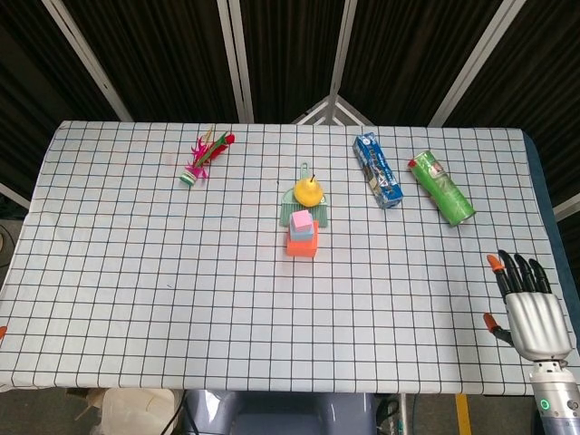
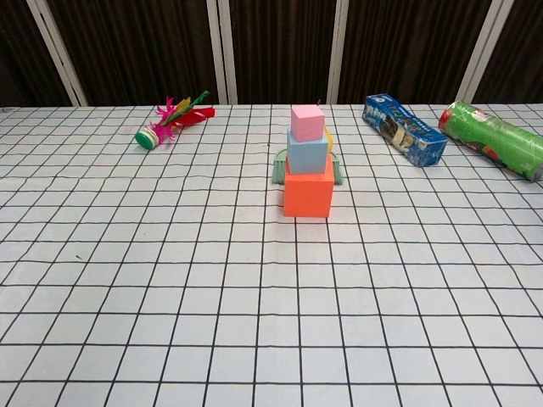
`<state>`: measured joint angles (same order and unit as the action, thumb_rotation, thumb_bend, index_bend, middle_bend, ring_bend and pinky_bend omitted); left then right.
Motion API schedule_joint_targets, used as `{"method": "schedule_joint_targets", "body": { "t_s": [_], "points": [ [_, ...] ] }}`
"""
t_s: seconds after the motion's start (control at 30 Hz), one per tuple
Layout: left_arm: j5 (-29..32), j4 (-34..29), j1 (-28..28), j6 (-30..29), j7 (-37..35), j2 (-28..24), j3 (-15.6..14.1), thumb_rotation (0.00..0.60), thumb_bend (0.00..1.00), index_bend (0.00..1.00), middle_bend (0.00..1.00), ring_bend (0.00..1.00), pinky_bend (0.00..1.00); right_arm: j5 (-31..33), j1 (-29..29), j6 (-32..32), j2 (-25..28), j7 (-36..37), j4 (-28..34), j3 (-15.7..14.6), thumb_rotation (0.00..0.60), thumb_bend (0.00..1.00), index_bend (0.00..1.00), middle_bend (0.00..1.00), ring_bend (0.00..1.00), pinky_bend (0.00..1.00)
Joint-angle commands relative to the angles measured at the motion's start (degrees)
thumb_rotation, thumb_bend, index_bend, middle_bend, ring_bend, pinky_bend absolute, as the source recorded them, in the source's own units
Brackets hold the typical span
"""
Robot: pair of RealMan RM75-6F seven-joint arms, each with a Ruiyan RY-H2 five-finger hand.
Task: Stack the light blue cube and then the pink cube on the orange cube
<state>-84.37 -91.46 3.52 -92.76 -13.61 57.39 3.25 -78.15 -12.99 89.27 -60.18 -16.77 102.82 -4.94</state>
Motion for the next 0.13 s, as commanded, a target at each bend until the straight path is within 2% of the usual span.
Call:
{"method": "schedule_joint_targets", "body": {
  "t_s": [0.03, 0.13],
  "points": [
    [-0.05, 0.07, 0.33, -0.48, -0.01, 0.09, -0.06, 0.6, 0.16, 0.11, 0.0, 0.0, 0.0, -0.46, 1.59, 1.29, -2.89, 1.76, -3.75, 1.34, 0.6, 0.31, 0.0, 0.06, 0.02, 0.07],
    [-0.39, 0.08, 0.63, -1.17, 0.08, 0.13, -0.09, 0.6, 0.16, 0.11, 0.0, 0.0, 0.0, -0.26, 1.53, -0.03, -3.23, 2.05, -4.73, 1.93, 0.6, 0.31, 0.0, 0.06, 0.02, 0.07]
  ]
}}
